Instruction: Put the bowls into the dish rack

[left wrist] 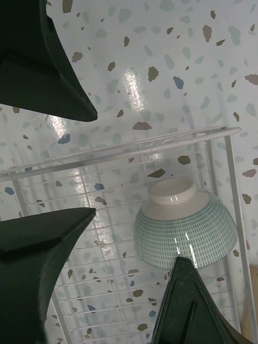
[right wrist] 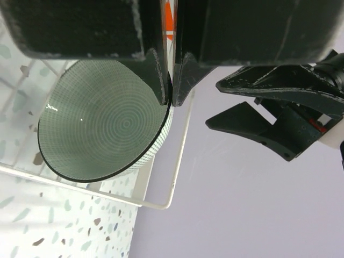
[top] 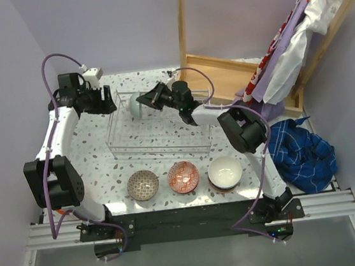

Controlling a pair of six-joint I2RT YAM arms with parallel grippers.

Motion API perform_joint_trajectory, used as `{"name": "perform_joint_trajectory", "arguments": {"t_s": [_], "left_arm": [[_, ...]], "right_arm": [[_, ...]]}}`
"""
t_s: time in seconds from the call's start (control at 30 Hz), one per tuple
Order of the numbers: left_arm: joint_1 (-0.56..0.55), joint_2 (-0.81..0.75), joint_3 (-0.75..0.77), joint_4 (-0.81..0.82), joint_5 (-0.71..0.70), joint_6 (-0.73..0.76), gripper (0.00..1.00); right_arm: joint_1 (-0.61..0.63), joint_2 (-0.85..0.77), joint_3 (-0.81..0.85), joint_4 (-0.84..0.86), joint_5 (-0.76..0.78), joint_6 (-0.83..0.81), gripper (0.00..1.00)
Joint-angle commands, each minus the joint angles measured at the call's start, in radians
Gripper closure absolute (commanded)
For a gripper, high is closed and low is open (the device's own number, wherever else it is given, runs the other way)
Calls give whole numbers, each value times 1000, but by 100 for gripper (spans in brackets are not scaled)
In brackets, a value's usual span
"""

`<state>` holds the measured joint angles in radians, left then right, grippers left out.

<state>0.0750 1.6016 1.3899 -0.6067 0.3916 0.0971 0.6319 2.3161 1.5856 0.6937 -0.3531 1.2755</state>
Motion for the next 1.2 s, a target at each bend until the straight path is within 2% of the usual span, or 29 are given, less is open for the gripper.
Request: {"name": "perform_joint_trajectory", "arguments": {"t_s": [0.0,0.07,0.23,0.33,0.53,0.6,0.77,0.87,1.03,1.07,1.13,1.17], "left_arm": [[-6,-5,-9,44,26,-11,30],[-7,-5,-9,45,29,-11,29],[-7,-15,-28,59,43,-17,29],[-7,-28,-41,70,47,-22,28],[-7,-55,-97,128,82,-25,26],[-7,-58,-106,154,92,-39,26],[-6,-71,-109,177,102,-40,25],[-7,-98,-101,182,98,-17,25],[-6,-181,-78,197,24,-8,23],[-6,-216,-80,206,7,-10,22],[-4,-247,-80,208,-65,-20,20],[-4,-270,-80,199,-88,-31,19]], "right_arm": [[-8,-66,-81,-49,43,-63,100],[-11,-98,-95,-112,48,-90,99],[-18,-155,-87,-300,42,-228,77],[-26,-214,-104,-409,39,-292,70],[-49,-343,-154,-608,43,-459,66],[-51,-366,-164,-626,42,-516,66],[-51,-385,-187,-626,34,-533,64],[-51,-414,-182,-635,-33,-608,65],[-15,-581,-194,-736,-159,-1051,65],[0,-636,-208,-766,-182,-1200,63],[21,-675,-200,-905,-233,-1356,59],[61,-696,-178,-966,-247,-1487,58]]}}
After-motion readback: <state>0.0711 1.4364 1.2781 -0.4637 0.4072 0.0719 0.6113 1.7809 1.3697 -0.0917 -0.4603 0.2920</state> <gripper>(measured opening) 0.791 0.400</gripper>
